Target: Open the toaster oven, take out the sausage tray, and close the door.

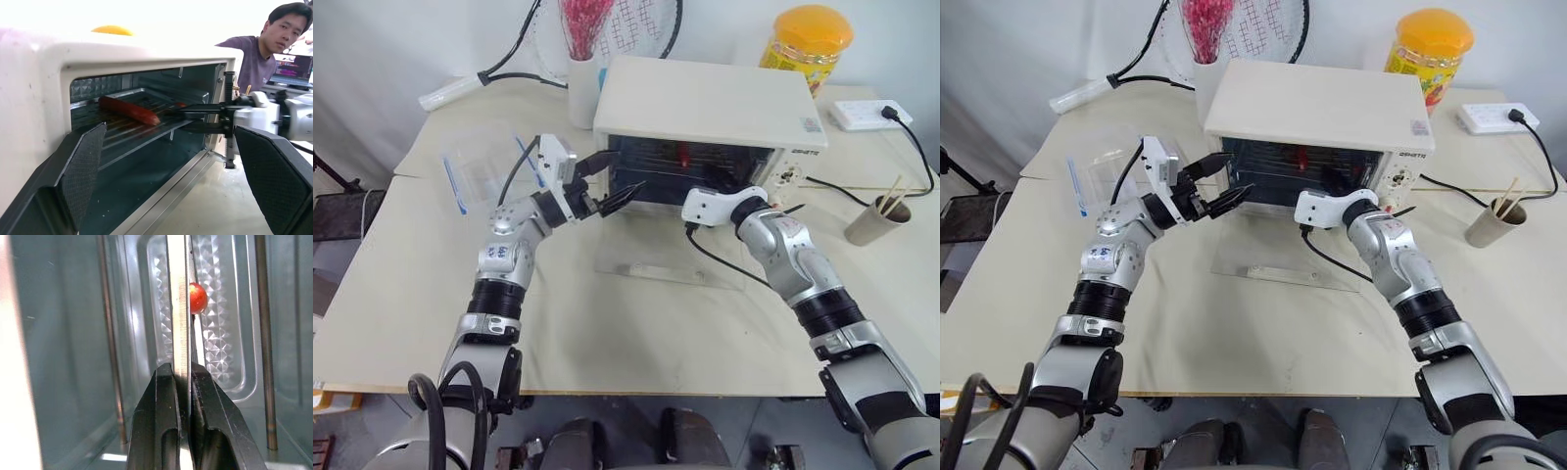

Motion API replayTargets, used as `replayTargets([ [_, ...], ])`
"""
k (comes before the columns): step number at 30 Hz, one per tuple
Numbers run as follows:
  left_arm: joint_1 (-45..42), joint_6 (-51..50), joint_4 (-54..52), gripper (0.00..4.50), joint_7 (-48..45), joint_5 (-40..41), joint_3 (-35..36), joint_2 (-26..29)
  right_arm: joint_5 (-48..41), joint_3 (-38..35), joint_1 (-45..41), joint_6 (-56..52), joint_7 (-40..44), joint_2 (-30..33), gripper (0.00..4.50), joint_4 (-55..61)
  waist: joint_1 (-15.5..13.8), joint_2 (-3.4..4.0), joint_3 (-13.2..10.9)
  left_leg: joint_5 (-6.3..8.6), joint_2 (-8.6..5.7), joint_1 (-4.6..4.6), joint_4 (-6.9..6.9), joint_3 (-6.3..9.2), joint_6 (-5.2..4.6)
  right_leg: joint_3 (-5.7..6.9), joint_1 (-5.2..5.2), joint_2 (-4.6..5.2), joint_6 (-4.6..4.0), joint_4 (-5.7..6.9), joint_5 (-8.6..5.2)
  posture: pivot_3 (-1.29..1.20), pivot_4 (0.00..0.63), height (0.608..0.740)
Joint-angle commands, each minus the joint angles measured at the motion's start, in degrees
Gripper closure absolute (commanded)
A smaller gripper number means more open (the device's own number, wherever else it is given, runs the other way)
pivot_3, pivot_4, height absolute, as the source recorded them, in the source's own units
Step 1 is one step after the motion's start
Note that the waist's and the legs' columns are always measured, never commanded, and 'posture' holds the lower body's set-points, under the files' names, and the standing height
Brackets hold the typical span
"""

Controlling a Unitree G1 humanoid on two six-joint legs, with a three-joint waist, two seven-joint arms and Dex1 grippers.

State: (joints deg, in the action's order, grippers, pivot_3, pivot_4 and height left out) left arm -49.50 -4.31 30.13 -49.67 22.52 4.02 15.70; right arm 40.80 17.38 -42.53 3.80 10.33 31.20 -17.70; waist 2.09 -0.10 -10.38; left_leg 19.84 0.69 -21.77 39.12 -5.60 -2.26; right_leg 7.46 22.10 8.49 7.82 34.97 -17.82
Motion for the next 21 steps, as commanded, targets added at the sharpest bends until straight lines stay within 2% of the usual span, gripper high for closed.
replayTargets([
  [1,-1.3,-0.7,0.2,0.06,0.2,0.8,1.9,0.6,-2.7,-1.9,3.6,0.5,2.3,-0.2,4.47,12.5,0.0,0.0,0.0,0.0,0.01,-0.04,0.03,-0.02,0.0,-0.01,0.08,0.0,0.0,0.09,0.0,0.0,0.15,0.74],
  [6,0.1,-5.3,-2.6,0.06,1.8,1.6,2.5,1.2,-2.2,-4.2,13.5,-2.9,6.4,0.0,4.47,26.1,-0.1,0.0,0.0,-0.1,0.02,-0.39,0.14,-0.08,0.04,-0.01,0.41,0.0,0.0,0.17,0.0,0.0,0.15,0.74],
  [16,7.0,-13.0,-12.5,0.06,1.2,4.3,3.3,3.7,-2.8,-10.0,28.0,-2.3,11.1,4.9,4.47,40.9,-0.7,0.0,0.0,-0.15,-0.03,-0.4,0.17,-0.09,0.03,-0.08,0.39,0.04,0.0,0.15,0.0,0.0,0.15,0.74],
  [21,11.6,-29.0,-21.1,0.06,4.0,11.1,5.4,6.1,-2.6,-10.9,33.8,-2.4,12.7,4.9,4.47,45.7,-0.8,0.0,0.0,-0.15,-0.04,-0.41,0.21,-0.06,0.03,-0.11,0.36,0.05,0.0,0.14,0.0,0.0,0.15,0.74],
])
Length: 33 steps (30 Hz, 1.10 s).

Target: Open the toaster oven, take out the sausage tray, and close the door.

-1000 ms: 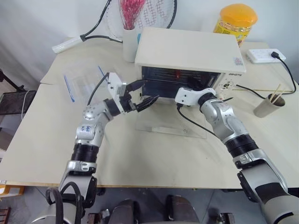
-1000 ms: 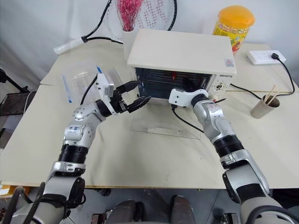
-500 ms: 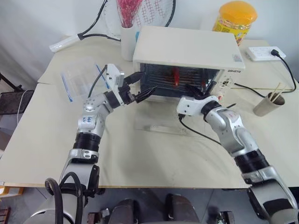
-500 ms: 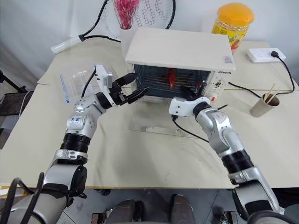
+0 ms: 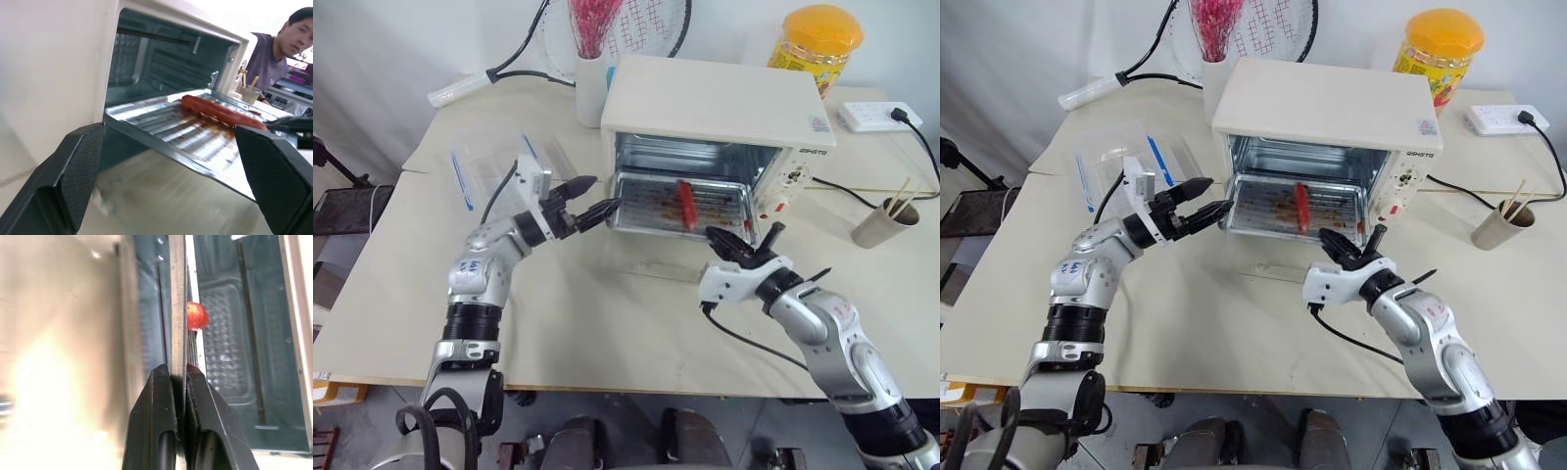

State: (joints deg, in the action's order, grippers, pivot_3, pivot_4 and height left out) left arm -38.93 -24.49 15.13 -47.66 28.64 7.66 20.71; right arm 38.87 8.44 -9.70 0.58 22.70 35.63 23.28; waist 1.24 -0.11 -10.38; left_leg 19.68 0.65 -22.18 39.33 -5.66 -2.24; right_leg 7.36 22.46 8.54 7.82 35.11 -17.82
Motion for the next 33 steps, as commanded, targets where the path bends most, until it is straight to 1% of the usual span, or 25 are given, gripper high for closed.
replayTargets([
  [1,1.5,-14.4,-7.8,0.06,3.3,7.3,2.3,1.5,-0.7,-2.0,1.6,1.0,0.6,0.5,4.47,5.4,-0.1,0.0,0.0,0.0,0.0,0.0,0.03,0.0,0.0,-0.01,-0.01,0.0,0.0,0.0,0.0,0.0,0.15,0.74],
  [2,2.0,-20.8,-9.5,0.06,4.8,10.9,3.5,1.8,-0.7,-2.2,2.0,1.6,0.5,0.6,4.47,5.8,-0.3,0.0,0.0,0.0,0.01,0.0,0.08,0.02,0.0,-0.01,-0.03,0.0,0.0,0.01,0.0,0.0,0.15,0.74],
  [4,2.4,-30.4,-11.7,0.06,6.9,14.9,4.6,2.9,-0.9,-2.6,2.3,2.8,0.3,0.9,4.47,6.1,-0.5,0.0,0.0,0.0,0.02,-0.02,0.2,0.08,0.0,-0.05,-0.05,-0.01,0.0,0.05,0.0,0.0,0.15,0.74],
  [6,2.4,-37.5,-12.6,0.06,9.5,17.7,5.7,3.4,-1.0,-2.9,2.3,3.9,0.1,1.1,4.47,6.1,-0.8,-0.01,0.0,0.0,0.02,-0.01,0.29,0.12,0.0,-0.13,-0.06,-0.01,-0.01,0.18,0.0,0.0,0.15,0.74],
  [8,1.8,-45.1,-12.3,0.06,13.1,21.9,8.7,2.3,-1.9,-2.8,1.9,6.3,0.1,1.7,4.47,5.9,-1.2,0.0,0.0,0.0,0.02,-0.01,0.39,0.15,0.0,-0.15,-0.09,-0.01,-0.01,0.25,-0.01,0.0,0.15,0.74],
  [10,0.9,-49.9,-11.7,0.06,16.0,24.6,11.1,1.1,-2.4,-2.5,1.4,7.8,0.1,1.9,4.47,5.6,-1.3,-0.01,0.0,0.0,0.01,-0.02,0.49,0.22,0.0,-0.22,-0.14,-0.01,-0.02,0.28,-0.01,0.0,0.15,0.74],
  [13,-1.0,-53.6,-9.9,0.06,20.6,26.4,14.5,-1.0,-2.5,-2.0,0.8,8.9,0.2,1.5,4.47,5.1,-1.4,-0.03,0.0,0.0,-0.02,-0.02,0.57,0.3,0.0,-0.25,-0.21,-0.01,-0.02,0.28,-0.01,0.0,0.15,0.74],
  [16,-3.0,-57.3,-7.5,0.63,24.7,27.8,18.3,-2.9,-3.0,-1.5,0.4,10.8,0.4,1.6,4.5,4.7,-1.3,-0.03,0.0,0.0,-0.03,-0.01,0.6,0.32,0.0,-0.25,-0.25,-0.02,-0.02,0.29,-0.01,0.0,0.15,0.74],
  [18,-3.9,-60.2,-6.5,1.18,26.0,29.0,20.0,-3.4,-3.4,-1.5,0.5,12.1,0.5,1.9,4.5,4.3,-1.2,-0.03,0.0,0.0,-0.02,-0.01,0.61,0.31,0.01,-0.24,-0.24,-0.03,-0.02,0.3,-0.01,0.0,0.15,0.74],
  [24,-5.3,-67.0,-4.9,3.08,28.8,30.6,23.9,-3.4,-4.6,-3.0,0.8,14.6,0.6,2.9,4.5,2.9,-1.2,-0.03,0.0,0.0,-0.03,-0.01,0.61,0.31,0.01,-0.26,-0.24,-0.03,-0.02,0.31,-0.01,0.0,0.15,0.74],
  [27,-4.8,-68.0,-3.5,3.93,30.3,33.6,24.0,-2.5,-5.7,-3.6,1.1,15.1,1.0,3.3,4.5,2.2,-1.2,-0.03,0.0,0.0,-0.04,-0.01,0.62,0.3,0.01,-0.28,-0.24,-0.03,-0.02,0.31,-0.01,0.0,0.15,0.74],
  [29,-4.5,-68.0,-2.1,4.44,31.7,36.4,23.8,-1.6,-9.0,-4.3,1.7,14.6,2.1,2.9,4.5,2.0,-1.2,-0.05,0.0,0.0,-0.04,0.0,0.62,0.31,0.01,-0.31,-0.24,-0.03,-0.02,0.32,-0.01,0.0,0.15,0.74],
  [31,-4.4,-68.0,0.8,4.5,34.2,40.5,25.3,-1.0,-11.8,-4.9,2.4,13.8,3.5,2.8,3.88,2.2,-1.2,-0.05,0.0,0.0,-0.03,0.01,0.62,0.32,0.01,-0.33,-0.24,-0.03,-0.02,0.33,-0.01,0.0,0.15,0.74],
  [33,-3.9,-68.0,2.4,4.5,35.1,46.5,25.1,0.4,-14.1,-5.1,3.1,14.6,4.4,3.4,3.32,2.1,-1.2,-0.06,0.0,0.0,-0.03,0.02,0.62,0.31,0.01,-0.35,-0.24,-0.03,-0.02,0.35,-0.01,0.0,0.15,0.74],
])
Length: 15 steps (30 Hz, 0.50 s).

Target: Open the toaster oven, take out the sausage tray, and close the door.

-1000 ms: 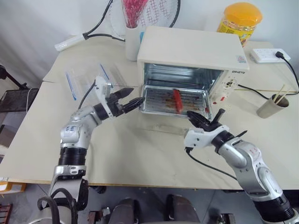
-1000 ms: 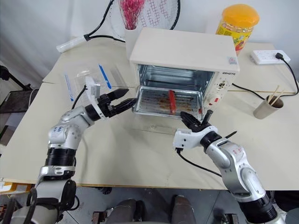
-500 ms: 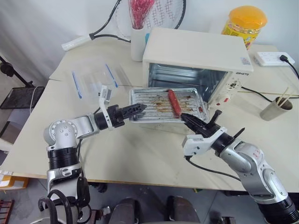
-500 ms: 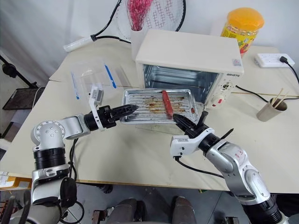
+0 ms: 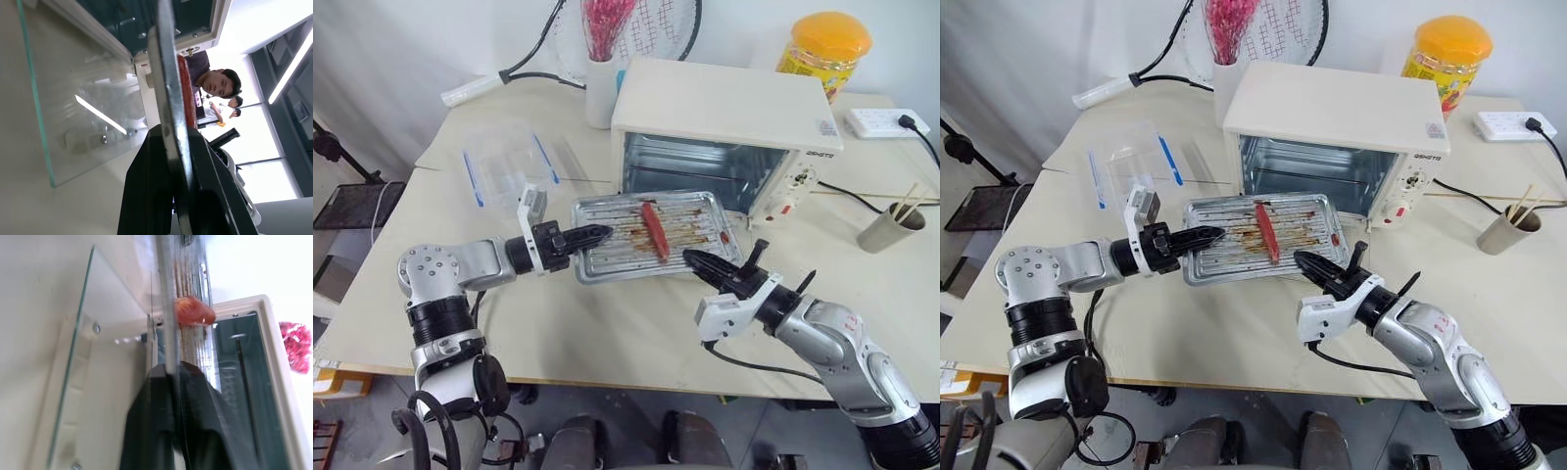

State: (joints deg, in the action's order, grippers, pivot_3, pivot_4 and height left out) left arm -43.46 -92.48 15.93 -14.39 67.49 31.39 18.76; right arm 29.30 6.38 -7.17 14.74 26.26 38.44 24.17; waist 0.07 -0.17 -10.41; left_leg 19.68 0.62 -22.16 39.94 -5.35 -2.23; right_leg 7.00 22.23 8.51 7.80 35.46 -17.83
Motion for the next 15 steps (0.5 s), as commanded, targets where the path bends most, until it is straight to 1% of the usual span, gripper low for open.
replayTargets([
  [1,0.9,0.0,1.6,4.5,3.3,8.9,1.8,2.4,-5.0,-3.2,1.1,1.0,1.3,1.1,2.99,1.1,0.0,0.0,0.0,0.0,0.0,0.0,0.0,0.0,0.0,-0.03,0.01,0.0,0.0,0.01,0.0,0.0,0.15,0.74],
  [3,1.5,0.0,2.6,4.5,7.3,10.8,3.7,2.1,-7.0,-4.1,2.5,3.1,1.8,2.1,2.31,0.6,0.0,0.0,0.0,0.0,0.0,0.02,0.0,0.01,0.0,-0.07,0.01,0.0,0.0,0.05,0.0,0.0,0.15,0.74],
  [4,1.9,0.0,2.8,4.5,8.8,12.0,4.4,2.1,-8.0,-4.6,3.1,4.1,2.0,2.7,2.04,0.3,0.0,0.0,0.0,0.0,0.0,0.03,0.0,0.01,0.0,-0.11,0.01,0.0,0.0,0.04,0.0,0.0,0.15,0.74],
  [8,5.4,1.4,2.9,4.5,16.6,20.5,7.5,2.4,-13.5,-10.6,7.1,9.1,1.9,5.9,2.04,-3.7,-0.1,-0.02,0.0,0.0,-0.05,0.03,0.01,0.02,0.0,-0.24,-0.03,0.01,0.0,0.03,0.0,0.0,0.15,0.74],
  [10,9.1,4.2,1.5,4.5,21.0,27.5,7.1,3.6,-15.5,-14.5,8.4,10.4,1.2,6.9,2.04,-7.4,0.0,-0.03,0.0,0.0,-0.07,0.07,0.01,0.02,0.0,-0.32,-0.06,0.02,0.0,0.02,0.0,0.0,0.15,0.74],
  [11,11.4,5.3,0.8,4.5,22.9,31.6,5.9,5.1,-16.4,-15.7,9.0,11.4,1.4,7.8,2.04,-9.6,0.0,-0.03,0.0,0.0,-0.06,0.09,0.01,0.02,0.0,-0.33,-0.08,0.02,0.0,0.03,0.0,0.0,0.15,0.74],
  [12,14.7,8.4,-1.2,4.5,25.9,37.5,4.6,6.4,-17.7,-17.5,9.1,12.4,1.2,8.2,2.42,-12.6,0.1,-0.03,0.0,0.0,-0.03,0.11,0.01,0.03,0.0,-0.35,-0.09,0.0,0.0,0.03,0.0,0.0,0.15,0.74],
  [13,17.6,10.9,-3.2,4.5,27.9,41.8,3.8,7.4,-19.2,-18.6,9.0,13.9,1.7,9.0,2.62,-15.8,0.3,-0.03,0.0,0.0,-0.01,0.13,0.0,0.04,0.0,-0.48,-0.08,-0.01,0.0,0.05,0.0,0.0,0.15,0.74],
  [14,19.9,12.9,-5.1,4.5,29.0,44.3,3.7,7.8,-20.4,-19.2,8.9,15.2,2.4,9.8,2.94,-18.8,0.4,-0.03,0.0,0.01,0.02,0.16,-0.02,0.01,0.01,-0.6,-0.09,-0.03,-0.02,0.04,-0.01,0.0,0.15,0.74],
  [15,21.3,14.4,-6.4,4.5,29.4,45.4,3.7,7.8,-21.2,-19.4,8.7,16.2,2.8,10.3,3.13,-20.6,0.3,-0.04,0.0,0.01,0.03,0.17,-0.02,0.02,0.01,-0.75,-0.09,-0.02,-0.03,0.04,-0.02,0.0,0.15,0.74],
])
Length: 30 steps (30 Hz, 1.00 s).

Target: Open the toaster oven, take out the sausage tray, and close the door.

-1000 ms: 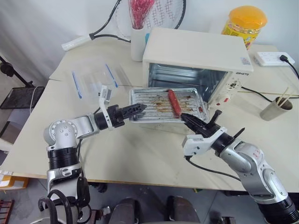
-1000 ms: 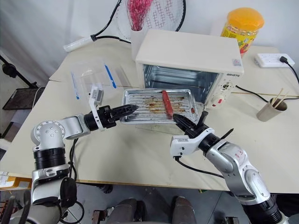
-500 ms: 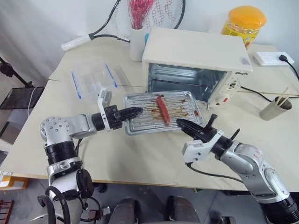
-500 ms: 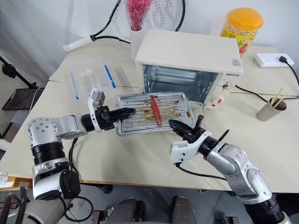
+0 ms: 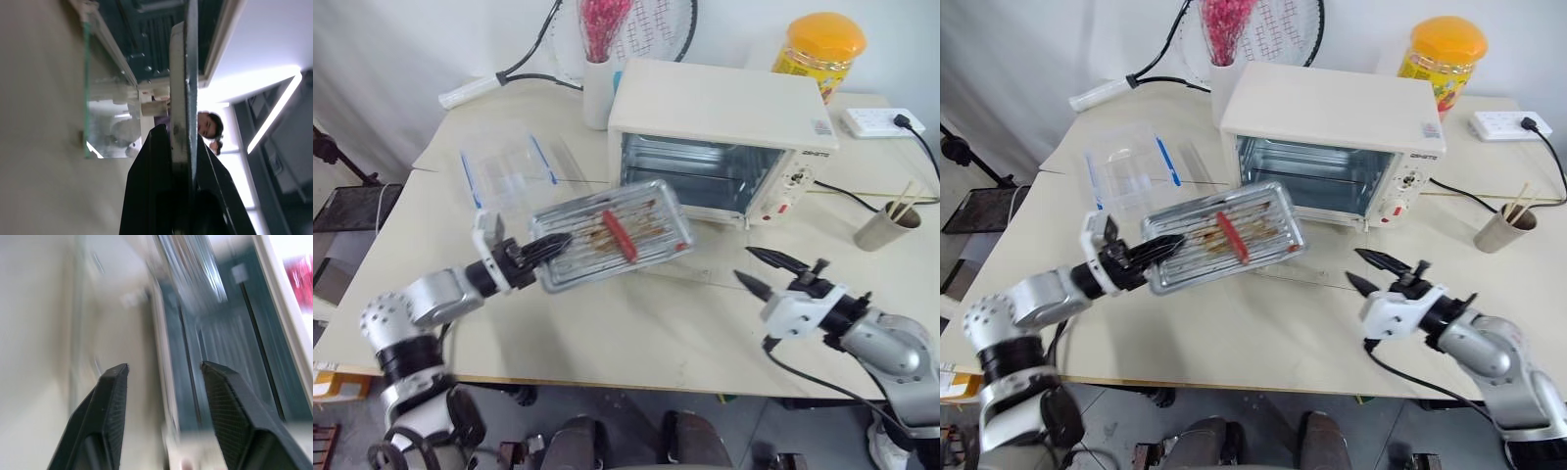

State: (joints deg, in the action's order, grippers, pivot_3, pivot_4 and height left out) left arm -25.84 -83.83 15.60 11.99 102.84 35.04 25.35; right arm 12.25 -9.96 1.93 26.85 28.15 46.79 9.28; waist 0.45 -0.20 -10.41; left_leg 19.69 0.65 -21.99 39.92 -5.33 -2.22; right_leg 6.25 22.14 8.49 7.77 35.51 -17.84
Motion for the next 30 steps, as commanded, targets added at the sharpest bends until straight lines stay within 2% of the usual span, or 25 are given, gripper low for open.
replayTargets([
  [1,4.5,6.7,-7.1,4.5,2.8,10.2,0.3,1.0,-4.9,-2.9,-0.5,4.6,1.6,2.3,3.56,-7.2,-0.1,0.0,0.0,0.0,0.01,0.03,0.01,0.01,0.0,-0.1,-0.04,0.0,-0.03,0.0,-0.02,0.0,0.15,0.74],
  [4,8.1,12.8,-13.8,4.5,5.1,10.2,3.8,-3.3,-12.7,-1.7,-1.8,5.4,8.0,2.4,4.49,-15.6,-0.7,-0.02,0.0,0.0,0.0,0.34,0.05,0.05,0.0,-0.07,-0.54,-0.01,-0.05,-0.17,-0.03,0.0,0.15,0.74],
  [8,13.4,19.0,-21.8,4.5,8.3,10.2,7.0,-8.3,-22.0,0.2,-5.4,0.7,17.9,1.5,4.49,-22.1,-0.3,-0.02,0.0,0.1,-0.02,0.95,-0.08,0.09,-0.06,-0.11,-1.31,-0.01,-0.02,-0.63,-0.01,0.0,0.15,0.74],
  [12,19.7,22.7,-28.3,4.5,9.1,10.2,9.2,-11.6,-26.6,2.2,-12.4,-4.9,24.1,-0.1,4.49,-26.1,0.3,0.0,0.0,0.1,0.06,0.92,-0.09,0.03,-0.05,-0.14,-1.22,-0.06,-0.02,-0.66,-0.01,0.0,0.15,0.74],
  [16,23.2,28.5,-32.1,4.5,13.1,10.2,10.7,-15.0,-30.8,5.0,-16.1,-10.1,33.6,-1.9,4.49,-29.6,-0.4,0.0,0.0,0.1,0.07,0.91,-0.12,0.06,-0.04,-0.12,-1.2,-0.07,-0.06,-0.66,-0.03,0.0,0.15,0.74],
  [19,24.2,31.9,-33.9,4.5,15.5,10.2,11.3,-16.9,-28.8,6.4,-18.5,-8.9,35.2,-3.3,4.49,-32.7,-0.6,-0.01,0.0,0.11,0.01,0.88,-0.08,0.13,-0.06,-0.08,-1.31,-0.02,-0.05,-0.79,-0.02,0.0,0.15,0.74],
  [23,26.5,33.6,-36.8,4.5,15.1,10.2,9.7,-19.3,-31.1,7.1,-20.8,-14.3,39.2,-4.8,4.49,-33.7,-0.4,-0.06,0.0,0.23,0.02,0.95,-0.01,0.16,-0.01,-0.07,-1.47,-0.02,-0.03,-0.94,-0.01,0.0,0.15,0.74],
  [30,27.1,35.4,-38.1,4.5,14.4,10.2,8.5,-19.3,-31.5,5.1,-24.3,-16.0,39.6,-5.9,4.49,-35.1,-0.3,-0.05,0.0,0.27,0.12,0.95,-0.02,0.14,0.05,-0.06,-1.45,-0.1,-0.05,-0.98,-0.02,0.0,0.15,0.74],
])
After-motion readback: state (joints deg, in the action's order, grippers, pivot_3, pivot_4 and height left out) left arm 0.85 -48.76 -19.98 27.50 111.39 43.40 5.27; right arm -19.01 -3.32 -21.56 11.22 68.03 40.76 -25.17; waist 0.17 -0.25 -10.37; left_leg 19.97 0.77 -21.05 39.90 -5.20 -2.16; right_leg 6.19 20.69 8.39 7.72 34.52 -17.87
